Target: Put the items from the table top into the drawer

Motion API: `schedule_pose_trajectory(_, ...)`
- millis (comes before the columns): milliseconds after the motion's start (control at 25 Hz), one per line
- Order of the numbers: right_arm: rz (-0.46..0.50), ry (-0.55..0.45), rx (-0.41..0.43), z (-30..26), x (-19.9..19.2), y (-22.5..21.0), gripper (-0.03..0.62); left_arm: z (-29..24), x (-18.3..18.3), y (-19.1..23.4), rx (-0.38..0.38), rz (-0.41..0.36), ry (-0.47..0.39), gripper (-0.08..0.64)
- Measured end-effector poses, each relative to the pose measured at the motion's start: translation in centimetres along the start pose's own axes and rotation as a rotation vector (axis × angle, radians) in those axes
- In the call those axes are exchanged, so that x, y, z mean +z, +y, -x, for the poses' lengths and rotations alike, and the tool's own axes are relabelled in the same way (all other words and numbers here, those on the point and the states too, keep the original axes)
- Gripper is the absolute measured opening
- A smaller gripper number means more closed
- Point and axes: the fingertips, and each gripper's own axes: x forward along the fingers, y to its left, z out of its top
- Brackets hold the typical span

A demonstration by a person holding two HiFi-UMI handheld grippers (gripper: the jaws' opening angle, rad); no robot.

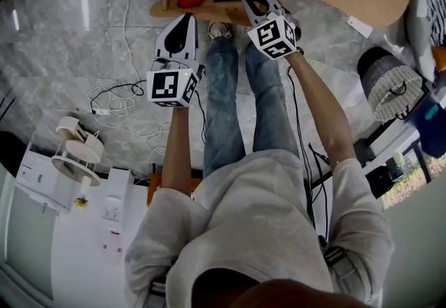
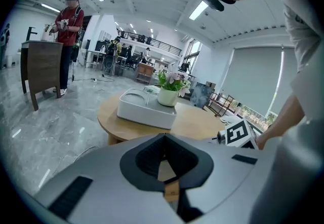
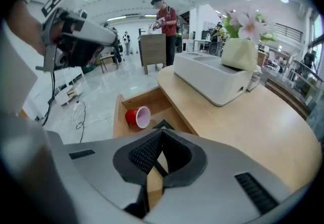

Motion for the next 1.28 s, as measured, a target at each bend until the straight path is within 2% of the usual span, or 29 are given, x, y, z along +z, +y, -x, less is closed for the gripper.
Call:
schedule_pose_trajectory(160, -0.183, -0.095, -0.005, 4.1, 1.5, -1.2, 0.025, -0.8, 1.1, -2.4, -0.028, -0.017, 0.003, 0.017)
schedule_pose_trajectory(280, -0.254, -0.151, -0.046, 7.7, 2.7, -2.7, 0.025, -1.3, 2.6, -4.3, -0.052, -0.042, -0.002, 0.017)
schedule_pose_trajectory(480, -0.292, -0.229, -0.123, 14.2, 4.9, -5.6, 0.025, -1.0, 6.5, -7.4, -0.071, -0.082, -0.030, 0.017)
schedule_pose_trajectory(800, -0.355, -0.413, -0.320, 26.7, 11.0, -12.9, 0.023, 0.4, 16.4, -11.3, -0.091, -0.129, -0.119, 0.017)
schedule_pose_trajectory(1040, -0.328, -0.482, -0.399, 34.9, 15.5, -15.6, 0.023, 3.1, 24.1, -13.4, -0.084, -0.145, -0.194, 0.017)
schedule_pose_trajectory(1280, -0.314, -0.531, -0.460, 42.7, 18.6, -16.7, 0.023, 6.6, 30.3, -15.7, -0.075, -0.175, -0.244, 0.017)
